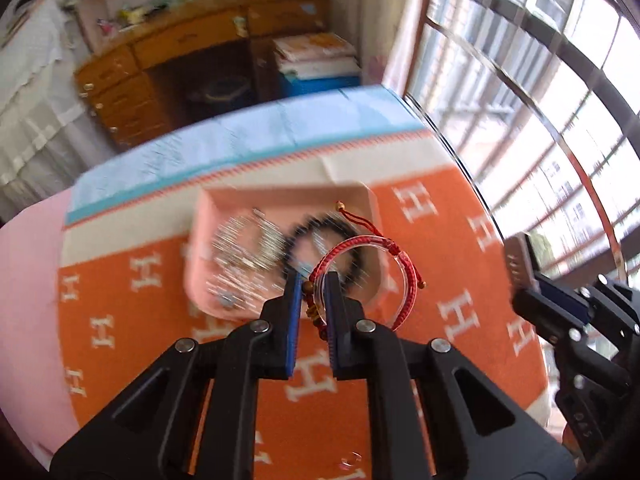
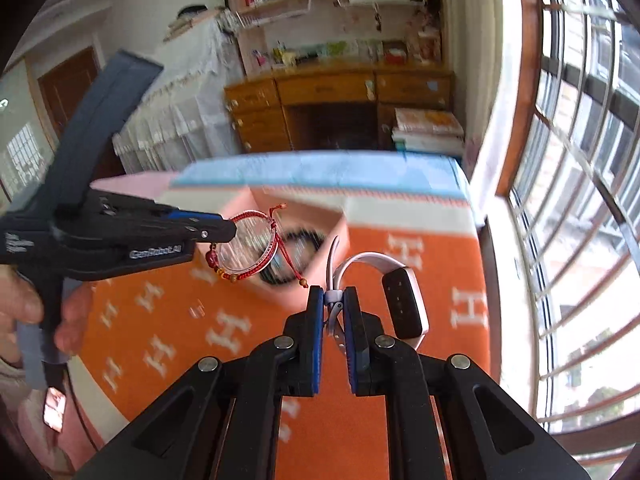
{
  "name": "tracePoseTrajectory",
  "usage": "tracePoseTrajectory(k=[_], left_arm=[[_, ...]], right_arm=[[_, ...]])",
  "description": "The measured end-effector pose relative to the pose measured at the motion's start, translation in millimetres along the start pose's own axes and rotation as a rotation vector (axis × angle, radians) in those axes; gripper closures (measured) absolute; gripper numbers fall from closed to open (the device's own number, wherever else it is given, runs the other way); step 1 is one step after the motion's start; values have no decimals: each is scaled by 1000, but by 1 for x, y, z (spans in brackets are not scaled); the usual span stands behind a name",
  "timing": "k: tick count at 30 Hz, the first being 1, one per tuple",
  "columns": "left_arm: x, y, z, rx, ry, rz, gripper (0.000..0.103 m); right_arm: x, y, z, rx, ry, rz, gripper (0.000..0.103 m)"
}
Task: Organize jewelry
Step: 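Carry the watch and red bracelet into the pink tray and release both, then move the right gripper to the pearl safety pin and close on it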
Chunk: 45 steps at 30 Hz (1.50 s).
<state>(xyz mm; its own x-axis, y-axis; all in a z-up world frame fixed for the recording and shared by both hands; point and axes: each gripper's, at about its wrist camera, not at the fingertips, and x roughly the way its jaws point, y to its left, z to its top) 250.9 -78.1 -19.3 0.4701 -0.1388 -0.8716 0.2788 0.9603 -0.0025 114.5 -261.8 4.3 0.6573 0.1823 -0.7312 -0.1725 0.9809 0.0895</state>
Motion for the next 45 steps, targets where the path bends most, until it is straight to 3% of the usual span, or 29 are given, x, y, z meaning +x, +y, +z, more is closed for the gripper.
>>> tracePoseTrajectory(k=[5, 11, 19, 21, 22, 23, 24, 26, 31, 35, 42, 45], left_arm=[[-3, 41, 25, -66, -35, 39, 94], [24, 72, 34, -134, -28, 38, 94], [89, 84, 22, -144, 39, 44, 94], [98, 84, 18, -135, 70, -6, 93], [101, 83, 16, -132, 86, -25, 91], [103, 83, 15, -128, 96, -39, 82], [102, 82, 12, -122, 95, -50, 67], [94, 81, 8, -116, 65, -50, 49], [65, 84, 3, -136, 5, -98, 49], [37, 83, -1, -129, -53, -95, 49], [-3, 72, -19, -98, -71, -126, 49], [-21, 66, -30, -86, -106, -150, 49]], right_arm=[[10, 19, 49, 42, -51, 73, 94], [59, 32, 87, 126, 0, 162, 94], [140, 48, 76, 132, 144, 139, 94], [153, 46, 69, 131, 175, 125, 91], [158, 45, 68, 149, 193, 126, 90], [161, 42, 65, 165, 196, 137, 90], [164, 38, 63, 178, 195, 149, 89], [161, 33, 61, 189, 172, 154, 88], [145, 21, 61, 191, 123, 142, 87], [121, 13, 55, 213, 79, 129, 64], [71, 7, 37, 204, -3, 95, 42], [46, 8, 30, 193, -51, 81, 38]])
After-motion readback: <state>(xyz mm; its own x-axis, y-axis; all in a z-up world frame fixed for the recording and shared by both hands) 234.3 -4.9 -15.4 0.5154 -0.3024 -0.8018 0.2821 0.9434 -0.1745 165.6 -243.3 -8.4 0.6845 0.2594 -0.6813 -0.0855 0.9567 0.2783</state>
